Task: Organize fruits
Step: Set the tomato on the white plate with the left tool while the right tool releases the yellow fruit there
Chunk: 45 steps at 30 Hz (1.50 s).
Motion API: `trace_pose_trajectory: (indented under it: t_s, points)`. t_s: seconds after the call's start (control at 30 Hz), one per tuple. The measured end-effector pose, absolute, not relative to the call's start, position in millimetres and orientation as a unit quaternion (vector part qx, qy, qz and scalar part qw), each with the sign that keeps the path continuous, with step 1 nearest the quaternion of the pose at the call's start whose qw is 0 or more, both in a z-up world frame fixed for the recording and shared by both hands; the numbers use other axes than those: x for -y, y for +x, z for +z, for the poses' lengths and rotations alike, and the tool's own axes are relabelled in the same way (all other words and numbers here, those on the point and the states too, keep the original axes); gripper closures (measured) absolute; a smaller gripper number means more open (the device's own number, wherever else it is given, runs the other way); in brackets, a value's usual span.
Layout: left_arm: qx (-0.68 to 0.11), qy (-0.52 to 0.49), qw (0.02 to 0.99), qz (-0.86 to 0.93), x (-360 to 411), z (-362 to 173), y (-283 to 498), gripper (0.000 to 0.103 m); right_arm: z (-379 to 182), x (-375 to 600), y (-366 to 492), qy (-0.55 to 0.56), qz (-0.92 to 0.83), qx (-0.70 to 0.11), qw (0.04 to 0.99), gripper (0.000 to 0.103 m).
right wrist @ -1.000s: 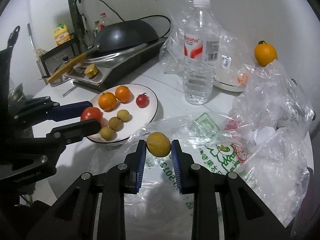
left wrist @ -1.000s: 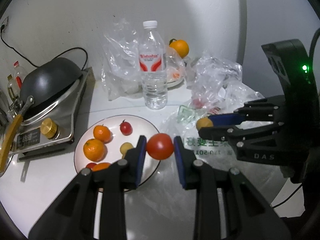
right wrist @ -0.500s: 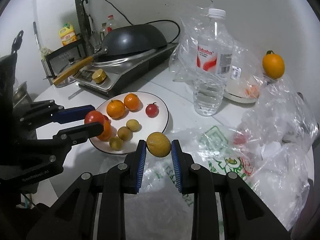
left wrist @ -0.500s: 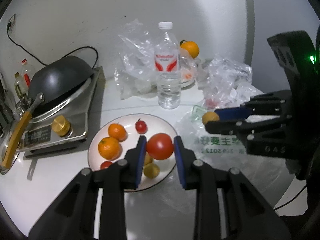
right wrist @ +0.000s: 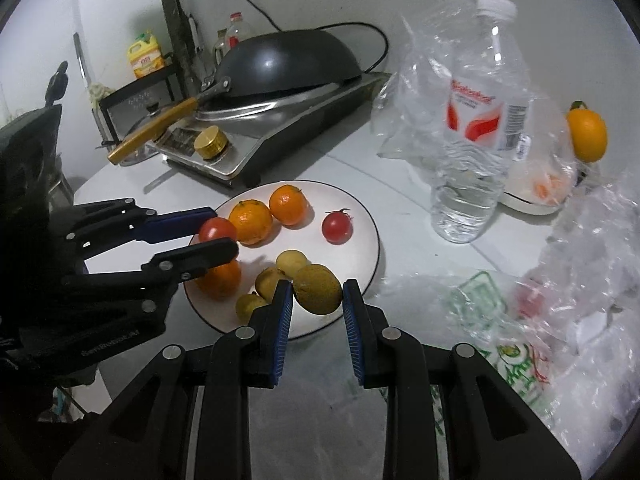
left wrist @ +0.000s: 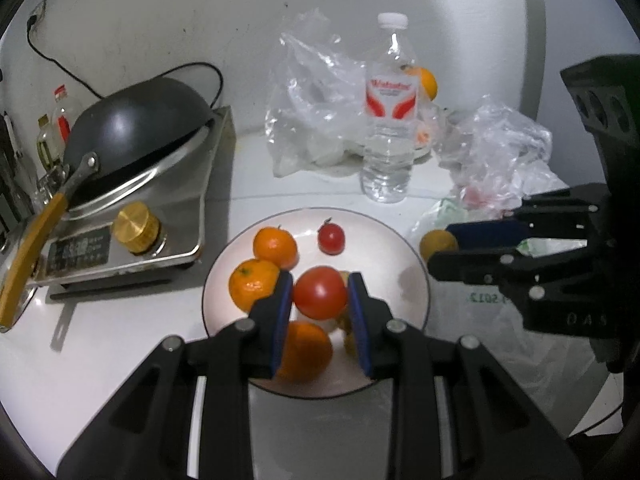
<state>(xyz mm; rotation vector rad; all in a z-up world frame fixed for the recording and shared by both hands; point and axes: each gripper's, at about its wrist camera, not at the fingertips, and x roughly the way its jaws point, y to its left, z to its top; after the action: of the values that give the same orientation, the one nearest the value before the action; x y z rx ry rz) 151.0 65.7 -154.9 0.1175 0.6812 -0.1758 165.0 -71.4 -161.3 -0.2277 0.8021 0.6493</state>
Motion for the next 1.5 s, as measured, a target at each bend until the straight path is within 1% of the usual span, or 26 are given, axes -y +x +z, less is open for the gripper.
trace_pose_trajectory:
  t_s: [0.43,0.8,1.27,1.5]
  points:
    - [-0.37,0.06,0.923,-0.083,-65,-181,182,0.074,-189,56,199,-0.11,0.322,-0.411,0.846,0.075]
    - [-0.381,0.055,0.919,-0.081,-59,-186,191,0.073,-197,57,206,-0.107,0.328,-0.418,0.84,0.075]
    - [-0.364,0.037,0.928,-0.067,-61,-175,181,0.069,-187,60,195,-0.116,0.318,-0.408,0.848,0.075]
    - [-0.348,0.04,0.935,-0.056,-59,-160,168,0.069,-178,70,186,-0.108,0.317,-0.398,0.854,0.075]
